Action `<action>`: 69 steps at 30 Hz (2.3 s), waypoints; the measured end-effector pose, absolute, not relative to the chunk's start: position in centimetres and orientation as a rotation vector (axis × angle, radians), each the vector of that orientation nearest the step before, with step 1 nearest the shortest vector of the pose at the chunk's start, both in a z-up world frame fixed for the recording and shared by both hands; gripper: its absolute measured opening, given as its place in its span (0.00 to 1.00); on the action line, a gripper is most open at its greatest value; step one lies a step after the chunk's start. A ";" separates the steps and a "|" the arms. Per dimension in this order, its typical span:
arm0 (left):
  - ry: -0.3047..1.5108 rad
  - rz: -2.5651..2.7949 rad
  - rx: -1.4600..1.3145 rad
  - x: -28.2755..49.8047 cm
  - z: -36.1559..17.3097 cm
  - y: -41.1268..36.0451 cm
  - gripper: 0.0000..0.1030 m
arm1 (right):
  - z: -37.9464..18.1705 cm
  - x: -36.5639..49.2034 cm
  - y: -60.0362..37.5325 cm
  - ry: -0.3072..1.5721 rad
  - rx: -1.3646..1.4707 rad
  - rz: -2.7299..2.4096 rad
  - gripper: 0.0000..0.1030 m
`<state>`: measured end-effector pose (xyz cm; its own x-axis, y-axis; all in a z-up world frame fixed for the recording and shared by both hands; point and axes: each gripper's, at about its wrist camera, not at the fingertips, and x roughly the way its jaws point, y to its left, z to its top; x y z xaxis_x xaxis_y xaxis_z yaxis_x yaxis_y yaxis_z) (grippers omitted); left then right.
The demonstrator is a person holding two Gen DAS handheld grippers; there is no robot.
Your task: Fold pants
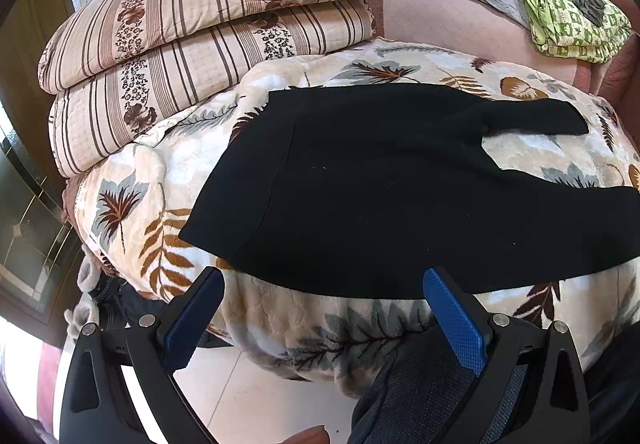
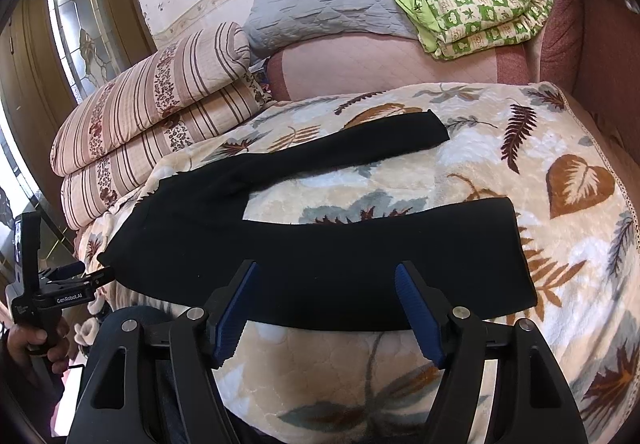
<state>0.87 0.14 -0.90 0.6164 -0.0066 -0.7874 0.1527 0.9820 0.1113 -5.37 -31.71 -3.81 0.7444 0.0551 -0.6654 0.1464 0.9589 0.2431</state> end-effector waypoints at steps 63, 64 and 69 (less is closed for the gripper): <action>0.604 -0.207 0.194 -6.0 6.8 -5.1 0.99 | 3.0 -11.4 -28.4 0.459 -0.019 -0.267 1.00; 0.605 -0.206 0.193 -6.0 6.9 -5.0 0.99 | 3.1 -11.5 -28.3 0.450 -0.021 -0.274 1.00; 0.604 -0.208 0.179 -5.8 7.5 -5.0 0.99 | 2.4 -11.2 -28.8 0.472 0.019 -0.251 1.00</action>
<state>-5.78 -4.99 7.48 0.8032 -0.1412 -0.5788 0.2455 0.9637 0.1055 -11.24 -28.76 2.37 0.8602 -0.2352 -0.4525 0.2437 0.9690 -0.0402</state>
